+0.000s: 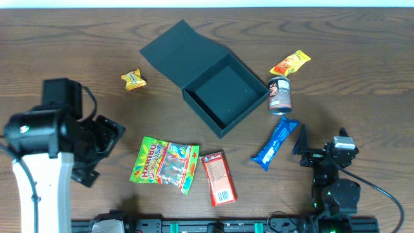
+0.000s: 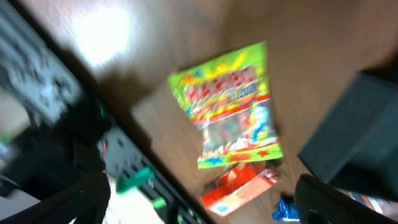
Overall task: Pack container
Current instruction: 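Move the left gripper toward the red Hello Panda box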
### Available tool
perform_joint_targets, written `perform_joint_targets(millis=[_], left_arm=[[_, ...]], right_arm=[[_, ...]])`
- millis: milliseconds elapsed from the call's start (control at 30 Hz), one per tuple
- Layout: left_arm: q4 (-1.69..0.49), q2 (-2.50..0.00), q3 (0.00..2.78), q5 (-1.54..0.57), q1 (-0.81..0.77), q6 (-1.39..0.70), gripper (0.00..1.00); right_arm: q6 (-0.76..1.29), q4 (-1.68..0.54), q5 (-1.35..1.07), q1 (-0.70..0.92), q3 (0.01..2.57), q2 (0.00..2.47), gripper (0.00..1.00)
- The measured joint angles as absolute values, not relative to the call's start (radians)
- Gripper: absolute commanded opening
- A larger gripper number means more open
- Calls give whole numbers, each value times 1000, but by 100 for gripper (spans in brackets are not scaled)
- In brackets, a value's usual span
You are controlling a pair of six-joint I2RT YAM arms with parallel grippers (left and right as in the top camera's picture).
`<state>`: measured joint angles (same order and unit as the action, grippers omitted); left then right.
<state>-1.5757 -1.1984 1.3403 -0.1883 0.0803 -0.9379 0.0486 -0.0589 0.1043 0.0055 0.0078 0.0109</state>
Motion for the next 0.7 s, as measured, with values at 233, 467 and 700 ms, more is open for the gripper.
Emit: perform_joint_targets(millis=[233, 467, 700], left_arm=[[-1349, -1206, 945, -316, 80, -1072, 95], [-1112, -1208, 697, -411, 80, -1147, 95], [-955, -1207, 698, -411, -44, -1046, 96]], right_arm=[[49, -60, 104, 6, 8, 11, 99], [49, -59, 104, 6, 8, 11, 99], [49, -59, 104, 6, 8, 11, 99]])
